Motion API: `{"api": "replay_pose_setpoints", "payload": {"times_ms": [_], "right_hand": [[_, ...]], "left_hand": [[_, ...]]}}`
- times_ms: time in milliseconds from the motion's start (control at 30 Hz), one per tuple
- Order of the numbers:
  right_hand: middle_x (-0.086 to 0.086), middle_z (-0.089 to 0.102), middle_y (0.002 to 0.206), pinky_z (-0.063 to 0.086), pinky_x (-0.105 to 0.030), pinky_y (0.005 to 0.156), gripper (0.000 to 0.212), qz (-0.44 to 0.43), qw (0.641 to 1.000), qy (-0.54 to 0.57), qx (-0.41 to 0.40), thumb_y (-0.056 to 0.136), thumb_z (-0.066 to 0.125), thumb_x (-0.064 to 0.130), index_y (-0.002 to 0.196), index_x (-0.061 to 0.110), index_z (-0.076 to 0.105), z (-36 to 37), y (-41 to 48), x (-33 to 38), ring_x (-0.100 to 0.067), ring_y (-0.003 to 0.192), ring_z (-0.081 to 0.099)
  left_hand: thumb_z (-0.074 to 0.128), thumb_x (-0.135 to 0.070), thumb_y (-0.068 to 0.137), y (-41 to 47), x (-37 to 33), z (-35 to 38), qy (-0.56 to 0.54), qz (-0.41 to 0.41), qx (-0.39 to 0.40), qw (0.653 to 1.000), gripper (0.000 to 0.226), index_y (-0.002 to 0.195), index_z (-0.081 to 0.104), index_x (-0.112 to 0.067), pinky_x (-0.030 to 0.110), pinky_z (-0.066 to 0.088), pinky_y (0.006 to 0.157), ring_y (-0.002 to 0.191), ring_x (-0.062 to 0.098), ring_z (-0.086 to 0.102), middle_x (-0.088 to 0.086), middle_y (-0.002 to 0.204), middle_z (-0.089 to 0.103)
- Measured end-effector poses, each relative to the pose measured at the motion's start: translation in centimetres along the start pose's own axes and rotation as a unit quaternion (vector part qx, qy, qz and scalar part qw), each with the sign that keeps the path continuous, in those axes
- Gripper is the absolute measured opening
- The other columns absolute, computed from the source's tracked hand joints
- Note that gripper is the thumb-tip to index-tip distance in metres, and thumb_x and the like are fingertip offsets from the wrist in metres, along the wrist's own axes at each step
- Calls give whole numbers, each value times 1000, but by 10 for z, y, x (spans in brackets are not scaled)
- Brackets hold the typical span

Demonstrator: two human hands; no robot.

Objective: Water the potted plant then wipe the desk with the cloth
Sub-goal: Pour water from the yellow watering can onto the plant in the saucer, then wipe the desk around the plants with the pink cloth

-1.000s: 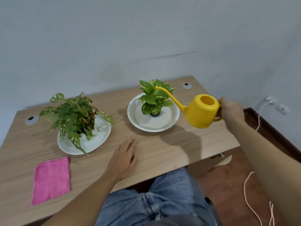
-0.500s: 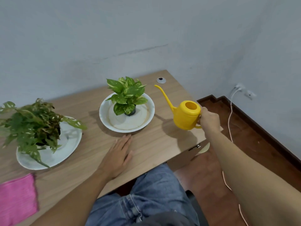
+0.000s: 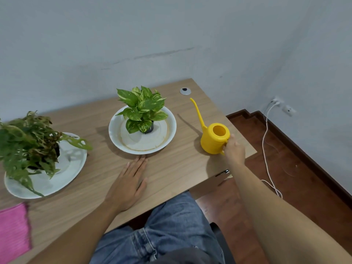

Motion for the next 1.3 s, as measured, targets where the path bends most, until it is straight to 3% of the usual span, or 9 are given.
{"api": "replay_pose_setpoints", "payload": {"times_ms": [133,233,300,433,500,667,900,1033,1300], "right_hand": [[-22,78,90,54,-53,95,70,-17,1000,8,-11,117,33,49,66,14,66,-2,-2,-5,-43,95,70],[-23,78,100,51,-52,96,72,-40,999,-22,-9,116,28,49,88,2,76,-2,-3,-2,-44,103,69],[-22,74,105,47,-51,93,62,-35,998,-47,-14,116,29,44,100,1,72,-2,-2,-1,-45,109,66],[-15,66,106,53,-52,88,21,-34,997,-38,-51,109,43,30,93,18,51,-12,-9,9,-45,112,64],[-15,65,122,51,-57,101,9,-65,994,-55,-70,106,50,25,104,18,55,-18,-13,19,-43,127,57],[-2,64,143,39,-56,116,30,-255,952,-150,-81,103,59,21,133,19,61,-12,-30,55,-31,141,48],[-6,72,142,46,-48,114,43,-469,854,-223,14,95,64,14,138,11,67,60,-74,91,-29,131,62],[-6,71,144,49,-47,112,47,-493,840,-206,98,100,53,25,143,10,66,107,-106,97,-30,135,64],[-11,68,148,52,-49,115,50,-547,790,-168,220,101,57,21,148,7,64,198,-181,105,-33,136,62]], "left_hand": [[30,-50,120,-1,-2,-2,-1,0,-3,1000,71,181,6,-23,41,2,142,174,6,-3,-7,190,3],[30,-51,120,-1,-2,-2,-3,-2,-5,1000,71,181,6,-23,39,1,142,174,6,-2,-7,190,3],[29,-51,120,0,-1,-3,0,-2,-6,1000,71,181,6,-23,38,0,142,174,6,-3,-7,190,3],[27,-52,119,-3,-2,-2,0,-6,-9,1000,71,181,7,-22,35,-3,141,174,6,-4,-8,189,2],[28,-51,119,-3,-2,-3,-8,-11,-14,1000,71,181,8,-22,32,-7,140,174,5,-3,-8,189,3],[31,-50,119,-11,3,-4,-21,-24,-20,999,71,181,11,-20,31,-8,140,174,7,-4,-9,189,3],[32,-50,119,-44,33,-15,-19,-76,-43,996,71,180,16,-19,32,-8,140,174,4,-5,-6,189,10],[26,-54,117,-70,59,-26,-14,-108,-60,992,73,180,19,-18,35,-3,141,174,6,-1,-8,188,11],[33,-51,118,-134,99,-43,12,-163,-104,981,70,177,31,-14,41,10,141,174,17,18,0,186,26]]}}
Point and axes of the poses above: each hand's wrist, its own y-axis towards the middle knuckle, its own z-axis out of the palm, x = y × z, the point moved 8 cm from there along y, towards the middle knuckle
